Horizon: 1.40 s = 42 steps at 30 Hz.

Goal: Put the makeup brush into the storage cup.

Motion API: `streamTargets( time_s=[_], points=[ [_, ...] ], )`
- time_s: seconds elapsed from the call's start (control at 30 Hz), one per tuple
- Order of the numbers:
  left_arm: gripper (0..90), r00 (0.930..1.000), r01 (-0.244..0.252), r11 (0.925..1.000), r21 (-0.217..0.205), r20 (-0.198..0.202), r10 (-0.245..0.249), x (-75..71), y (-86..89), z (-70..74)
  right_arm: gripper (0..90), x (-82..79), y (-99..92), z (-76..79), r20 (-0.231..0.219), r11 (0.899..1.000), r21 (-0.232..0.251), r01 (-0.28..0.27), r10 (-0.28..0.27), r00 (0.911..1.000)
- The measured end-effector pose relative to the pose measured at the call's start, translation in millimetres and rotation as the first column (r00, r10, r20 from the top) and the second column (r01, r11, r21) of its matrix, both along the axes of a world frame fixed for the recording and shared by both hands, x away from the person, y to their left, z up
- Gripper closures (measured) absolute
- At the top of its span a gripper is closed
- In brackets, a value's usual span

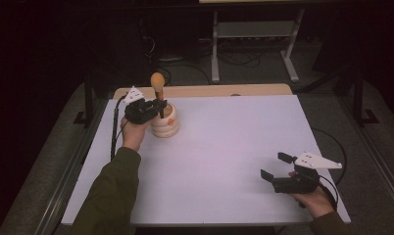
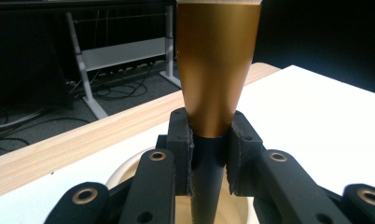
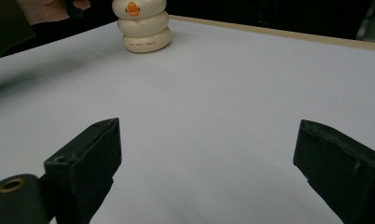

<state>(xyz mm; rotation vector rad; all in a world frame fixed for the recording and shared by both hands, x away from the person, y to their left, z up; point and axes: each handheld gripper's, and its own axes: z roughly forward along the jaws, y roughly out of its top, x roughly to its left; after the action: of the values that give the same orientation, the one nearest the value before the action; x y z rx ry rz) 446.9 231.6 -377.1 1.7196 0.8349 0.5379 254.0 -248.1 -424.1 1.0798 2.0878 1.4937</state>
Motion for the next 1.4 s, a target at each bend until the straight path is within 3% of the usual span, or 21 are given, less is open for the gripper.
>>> streamTargets(
  time_s=[0.5,0.57,0.7,0.77,1.23,1.4],
  points=[
    [73.8,0.9995,-0.005,1.0000,-0.005,-0.030,0.005,1.7,5.5,-7.9,7.0,0.1,0.5,-0.2,0.001,1.000,-0.003,-0.001,0.001,1.0000],
    [65.9,0.9997,-0.013,0.9998,-0.013,-0.019,0.013,2.4,6.6,-7.8,7.0,0.1,0.5,-0.2,0.001,1.000,-0.004,-0.001,0.001,1.0000],
    [38.8,0.9979,-0.063,0.9980,0.001,-0.012,0.063,3.7,9.9,-8.4,7.0,0.0,0.4,0.0,0.001,1.000,-0.003,-0.001,0.001,1.0000],
    [29.0,0.9976,-0.067,0.9975,-0.021,-0.019,0.066,4.3,12.3,-8.6,7.0,-0.2,0.4,0.1,0.001,1.000,-0.003,-0.002,0.002,1.0000],
    [1.6,0.9998,-0.017,0.9997,-0.016,-0.005,0.017,2.8,10.9,-8.1,7.0,-0.5,0.9,0.2,-0.002,1.000,-0.004,-0.002,0.002,1.0000],
    [1.6,0.9999,0.006,1.0000,-0.002,-0.009,-0.006,0.8,12.5,-6.1,7.0,-0.7,-0.4,-0.4,0.004,1.000,-0.007,-0.003,0.003,1.0000]
  ],
)
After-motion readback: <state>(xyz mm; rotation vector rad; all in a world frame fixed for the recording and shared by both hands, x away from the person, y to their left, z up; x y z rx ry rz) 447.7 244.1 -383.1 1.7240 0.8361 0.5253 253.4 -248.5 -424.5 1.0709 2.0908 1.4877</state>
